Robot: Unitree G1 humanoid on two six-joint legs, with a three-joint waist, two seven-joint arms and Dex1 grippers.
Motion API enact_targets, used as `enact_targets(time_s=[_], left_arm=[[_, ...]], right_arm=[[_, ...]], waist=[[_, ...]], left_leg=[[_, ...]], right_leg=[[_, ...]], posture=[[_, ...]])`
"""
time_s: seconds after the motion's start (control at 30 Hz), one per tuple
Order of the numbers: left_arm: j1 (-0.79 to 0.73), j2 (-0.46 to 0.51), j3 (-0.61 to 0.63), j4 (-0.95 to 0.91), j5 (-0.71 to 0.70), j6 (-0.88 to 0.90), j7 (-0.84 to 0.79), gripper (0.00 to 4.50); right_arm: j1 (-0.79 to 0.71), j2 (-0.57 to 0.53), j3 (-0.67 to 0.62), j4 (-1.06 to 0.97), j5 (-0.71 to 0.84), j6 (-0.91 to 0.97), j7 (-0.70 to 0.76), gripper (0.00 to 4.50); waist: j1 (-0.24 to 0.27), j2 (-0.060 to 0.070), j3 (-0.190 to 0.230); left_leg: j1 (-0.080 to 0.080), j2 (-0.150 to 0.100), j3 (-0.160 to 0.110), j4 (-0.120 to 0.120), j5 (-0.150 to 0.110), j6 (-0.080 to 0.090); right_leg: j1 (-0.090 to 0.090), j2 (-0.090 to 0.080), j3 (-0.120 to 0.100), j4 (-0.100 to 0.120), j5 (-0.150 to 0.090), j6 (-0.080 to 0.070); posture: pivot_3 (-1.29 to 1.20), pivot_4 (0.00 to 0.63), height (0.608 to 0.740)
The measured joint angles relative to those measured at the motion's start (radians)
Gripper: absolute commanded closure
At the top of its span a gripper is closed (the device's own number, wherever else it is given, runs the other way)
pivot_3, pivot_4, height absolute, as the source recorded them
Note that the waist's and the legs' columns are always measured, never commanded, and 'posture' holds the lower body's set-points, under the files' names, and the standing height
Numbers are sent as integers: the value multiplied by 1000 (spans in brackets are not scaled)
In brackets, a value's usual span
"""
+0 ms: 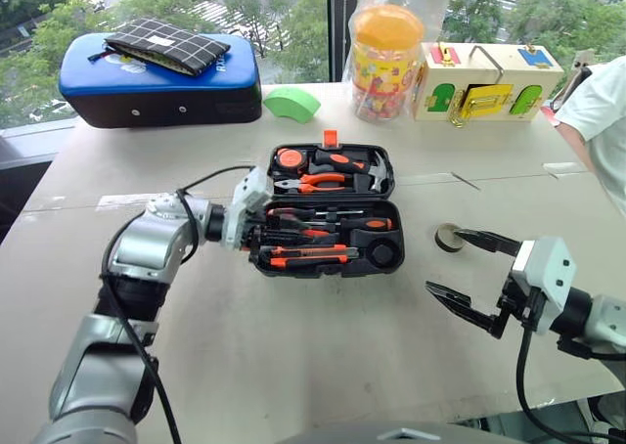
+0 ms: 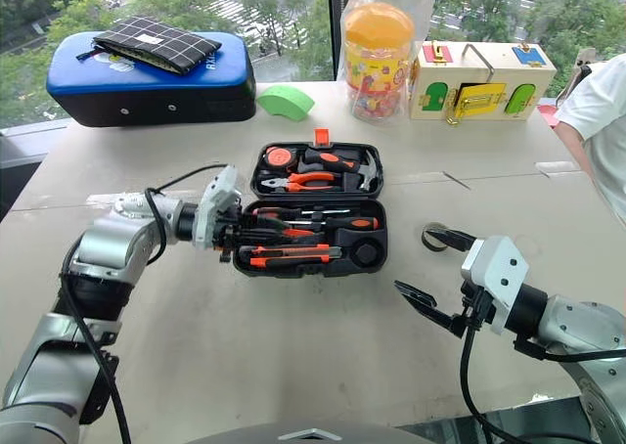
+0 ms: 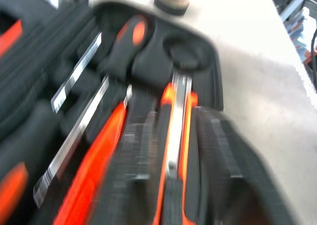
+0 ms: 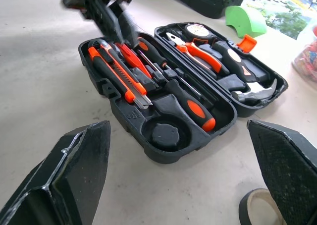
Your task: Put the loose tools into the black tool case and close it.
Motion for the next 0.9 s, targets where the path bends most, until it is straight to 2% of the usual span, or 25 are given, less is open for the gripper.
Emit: enact_targets(time_s=[0.3, 0.53, 0.67, 0.9], left_arm=[[23, -34, -82, -5, 138, -176, 122, 4483], [79, -37, -83, -17, 187, -342, 159, 4483], [147, -45, -25, -24, 165, -431, 195, 4483], [250, -54, 62, -88, 38, -352, 191, 4483]], right_arm=[[-30, -9, 12, 10, 3, 12, 1, 0], [-15, -13, 14, 9, 2, 45, -10, 0], [-41, -10, 38, 18, -10, 48, -25, 0], [-101, -9, 106, 87, -77, 48, -49, 0]], waist=[[10, 2, -2], [9, 5, -9], [-1, 6, -11], [-3, 6, -9]], left_leg=[[0, -1, 1, 0, 0, 0], [0, -1, 1, -2, 0, 0], [1, 0, 1, -2, 0, 0], [0, -1, 1, -2, 0, 0]], right_leg=[[0, -6, 1, -1, 0, 0], [0, -7, 1, -1, 0, 0], [0, -7, 1, -1, 0, 0], [0, -5, 0, -1, 0, 0]], posture=[[0, 150, 740], [0, 150, 740], [0, 150, 740], [0, 150, 740]])
